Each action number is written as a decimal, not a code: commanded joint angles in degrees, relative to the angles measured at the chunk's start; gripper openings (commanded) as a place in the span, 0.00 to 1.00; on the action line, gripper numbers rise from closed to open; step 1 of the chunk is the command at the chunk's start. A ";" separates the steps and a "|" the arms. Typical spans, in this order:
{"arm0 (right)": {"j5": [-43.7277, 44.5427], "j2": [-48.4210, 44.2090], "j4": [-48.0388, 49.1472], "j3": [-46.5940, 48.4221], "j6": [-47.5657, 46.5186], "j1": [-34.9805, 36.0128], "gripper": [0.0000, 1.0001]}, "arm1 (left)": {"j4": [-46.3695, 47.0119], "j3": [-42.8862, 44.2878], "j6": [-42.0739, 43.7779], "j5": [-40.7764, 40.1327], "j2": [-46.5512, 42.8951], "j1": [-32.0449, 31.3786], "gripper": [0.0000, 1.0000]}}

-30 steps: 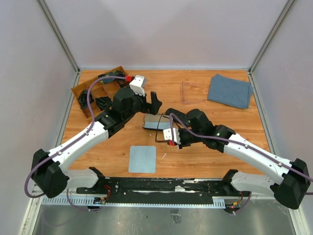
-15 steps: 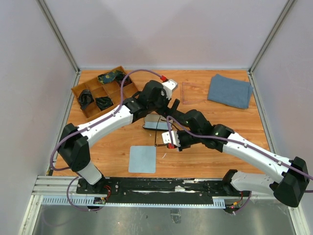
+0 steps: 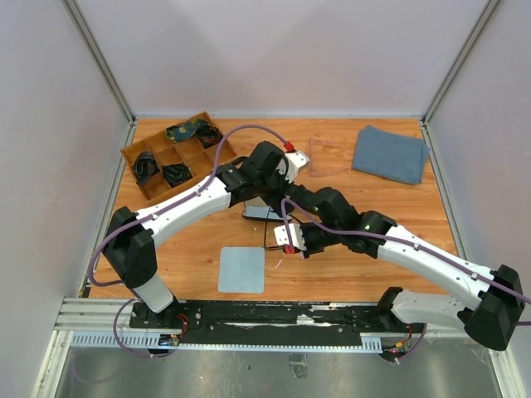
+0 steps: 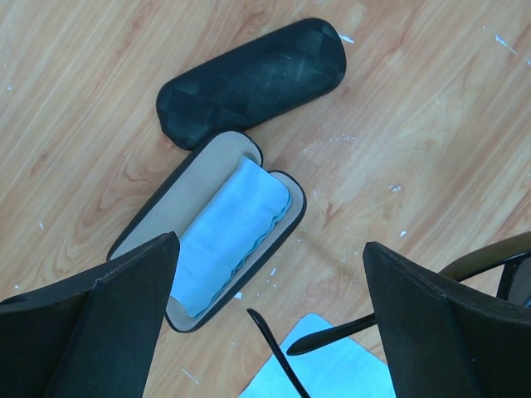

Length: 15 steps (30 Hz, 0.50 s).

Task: Organize the sunglasses
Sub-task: Fold the sunglasses.

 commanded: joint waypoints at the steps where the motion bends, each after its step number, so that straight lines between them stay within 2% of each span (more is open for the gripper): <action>1: 2.54 -0.79 0.94 1.96 0.46 0.83 0.01 | -4.78 1.55 3.14 3.37 0.55 -1.52 0.99; 15: 6.36 -0.85 2.67 2.03 1.47 0.80 0.01 | -8.66 2.59 5.67 9.34 0.62 -2.96 0.99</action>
